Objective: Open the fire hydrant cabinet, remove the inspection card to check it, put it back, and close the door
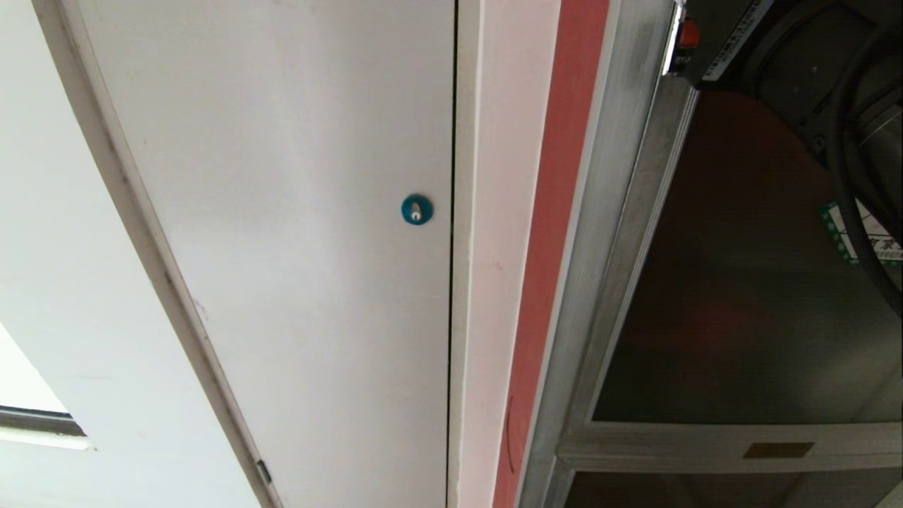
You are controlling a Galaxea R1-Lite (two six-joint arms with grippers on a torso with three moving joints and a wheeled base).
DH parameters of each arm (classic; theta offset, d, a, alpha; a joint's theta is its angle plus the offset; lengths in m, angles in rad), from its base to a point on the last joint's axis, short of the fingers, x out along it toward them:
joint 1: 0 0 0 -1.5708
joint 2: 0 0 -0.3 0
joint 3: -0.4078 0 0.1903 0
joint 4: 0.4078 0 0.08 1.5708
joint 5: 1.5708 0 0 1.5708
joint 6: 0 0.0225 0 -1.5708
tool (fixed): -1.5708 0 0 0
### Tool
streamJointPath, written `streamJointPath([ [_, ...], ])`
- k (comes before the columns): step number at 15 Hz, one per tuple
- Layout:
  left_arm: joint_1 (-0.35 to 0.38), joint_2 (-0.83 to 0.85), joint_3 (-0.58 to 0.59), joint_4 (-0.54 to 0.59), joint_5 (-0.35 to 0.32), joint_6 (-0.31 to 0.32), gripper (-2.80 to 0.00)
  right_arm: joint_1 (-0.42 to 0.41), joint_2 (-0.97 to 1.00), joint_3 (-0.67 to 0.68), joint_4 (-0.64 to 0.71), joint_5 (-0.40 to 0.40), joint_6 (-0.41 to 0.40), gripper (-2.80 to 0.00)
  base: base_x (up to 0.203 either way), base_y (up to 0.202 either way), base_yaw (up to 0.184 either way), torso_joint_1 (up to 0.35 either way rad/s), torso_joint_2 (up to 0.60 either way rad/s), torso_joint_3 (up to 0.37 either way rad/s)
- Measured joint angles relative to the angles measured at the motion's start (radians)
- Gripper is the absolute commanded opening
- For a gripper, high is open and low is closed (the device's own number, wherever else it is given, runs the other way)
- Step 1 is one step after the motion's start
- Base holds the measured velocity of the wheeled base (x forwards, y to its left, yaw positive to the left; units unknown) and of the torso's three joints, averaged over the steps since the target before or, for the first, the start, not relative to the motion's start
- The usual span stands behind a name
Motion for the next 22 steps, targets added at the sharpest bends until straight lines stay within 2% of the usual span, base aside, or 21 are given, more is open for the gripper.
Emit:
streamJointPath([
  [8, 0.000, 0.000, 0.000, 0.000, 0.000, 0.000, -2.80, 0.004, 0.002, 0.008, 0.006, 0.004, 0.000, -2.80, 0.000, 0.000, 0.000, 0.000, 0.00, 0.000],
  [12, 0.000, 0.000, 0.000, 0.000, 0.000, 0.000, -2.80, 0.044, -0.021, 0.023, 0.010, -0.002, -0.005, -2.80, 0.000, 0.000, 0.000, 0.000, 0.00, 0.000],
  [16, 0.000, 0.000, 0.000, 0.000, 0.000, 0.000, -2.80, 0.094, -0.094, 0.076, 0.081, -0.005, -0.017, -2.80, 0.000, 0.000, 0.000, 0.000, 0.00, 0.000],
  [22, 0.000, 0.000, 0.000, 0.000, 0.000, 0.000, -2.80, 0.118, -0.235, 0.143, 0.148, -0.001, -0.017, -2.80, 0.000, 0.000, 0.000, 0.000, 0.00, 0.000],
])
